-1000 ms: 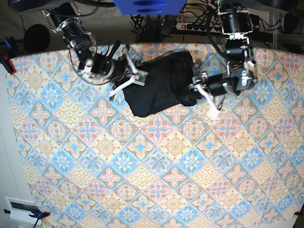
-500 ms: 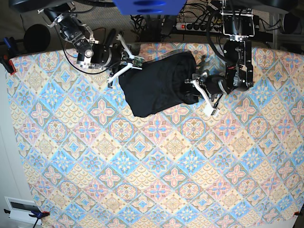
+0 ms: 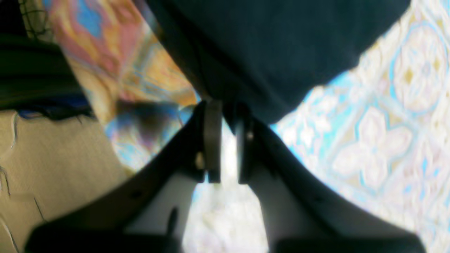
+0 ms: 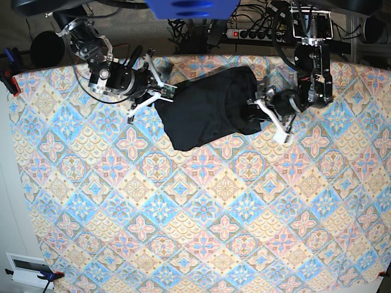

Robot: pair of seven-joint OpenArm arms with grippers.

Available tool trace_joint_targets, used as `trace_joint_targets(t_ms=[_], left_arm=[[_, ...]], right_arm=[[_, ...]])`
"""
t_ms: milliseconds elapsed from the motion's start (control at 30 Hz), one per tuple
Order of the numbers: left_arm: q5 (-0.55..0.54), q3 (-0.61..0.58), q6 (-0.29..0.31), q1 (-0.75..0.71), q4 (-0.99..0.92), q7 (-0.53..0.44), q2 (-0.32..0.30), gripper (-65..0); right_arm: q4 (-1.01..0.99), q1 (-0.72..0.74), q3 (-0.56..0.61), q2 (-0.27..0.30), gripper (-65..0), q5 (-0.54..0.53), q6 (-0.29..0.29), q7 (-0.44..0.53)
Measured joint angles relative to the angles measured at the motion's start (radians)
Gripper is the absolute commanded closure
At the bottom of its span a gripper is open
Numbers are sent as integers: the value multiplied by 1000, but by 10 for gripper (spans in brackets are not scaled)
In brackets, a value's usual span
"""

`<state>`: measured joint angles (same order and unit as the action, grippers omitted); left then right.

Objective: Layout the t-shirt on the table in an organized manner, then fold the t-shirt properly
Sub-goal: 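Regrasp the folded black bundle ends with both grippers, then fold the bundle over again, pressing both grippers toward each other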

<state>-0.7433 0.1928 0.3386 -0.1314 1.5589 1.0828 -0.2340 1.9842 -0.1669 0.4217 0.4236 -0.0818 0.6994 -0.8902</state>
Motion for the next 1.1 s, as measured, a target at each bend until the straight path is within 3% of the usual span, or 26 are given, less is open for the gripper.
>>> trace_joint_targets(t_ms=[167,333,533,633,800,933,1100], left_arm=[[-123,161,-18,-92,118,34,7,-243],[-256,146,-4,-88,235,53,21,-145],[-249,100,-5,-117,241,96,69,-12],[-252,43,-5,-108,241,83,79,0],[-47,-78,-4,-107,240,85,77,-2],[142,-168,-4,-82,200,44,105,-2],[191,-174,9,-77,110,-51,104,-2]], right_arm=[[2,26,0,-26,0,0,4,15],[2,52,0,-34,0,-4,1,23],[-8,99,-56,-86,0,-8,3,49],[-54,137,-60,-91,0,-9,0,62],[-149,177,-56,-163,0,-15,8,52],[-203,203,-57,-159,0,-2,-4,48],[-211,192,10,-150,0,0,-3,-8]])
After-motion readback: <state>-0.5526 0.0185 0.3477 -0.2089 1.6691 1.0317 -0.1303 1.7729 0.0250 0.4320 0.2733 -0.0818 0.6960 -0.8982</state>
